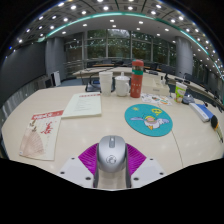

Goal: Arrange mouse

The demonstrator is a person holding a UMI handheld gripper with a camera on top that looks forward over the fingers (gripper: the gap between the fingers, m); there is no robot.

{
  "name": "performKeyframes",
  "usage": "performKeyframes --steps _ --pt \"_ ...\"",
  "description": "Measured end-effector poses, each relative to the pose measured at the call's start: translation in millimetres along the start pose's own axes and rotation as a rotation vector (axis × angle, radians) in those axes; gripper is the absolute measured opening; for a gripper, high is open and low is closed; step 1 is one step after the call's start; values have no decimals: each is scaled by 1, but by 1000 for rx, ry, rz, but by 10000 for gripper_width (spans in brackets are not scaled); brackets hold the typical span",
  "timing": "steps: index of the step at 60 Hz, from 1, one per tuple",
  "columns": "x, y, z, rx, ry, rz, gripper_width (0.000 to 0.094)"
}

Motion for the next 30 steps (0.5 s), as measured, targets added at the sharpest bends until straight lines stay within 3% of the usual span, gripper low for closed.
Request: performKeyframes --steps 11,19,25,30 --pt "112 -7 -20 80 154 55 367" --pt "193 33 -5 65 262 110 366" --pt "218 74 34 11 261 124 365" --pt "206 104 73 -26 215 121 364"
Point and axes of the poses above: the point between the fingertips, and its own axes, seen from behind it with the camera up: y to the right, x up, z forward, the way the camera looks, the point moved 6 cm from there along -z, backward, against the way the camera looks, and after that the axes turned 6 degrees about z, right-handed, at the moved point
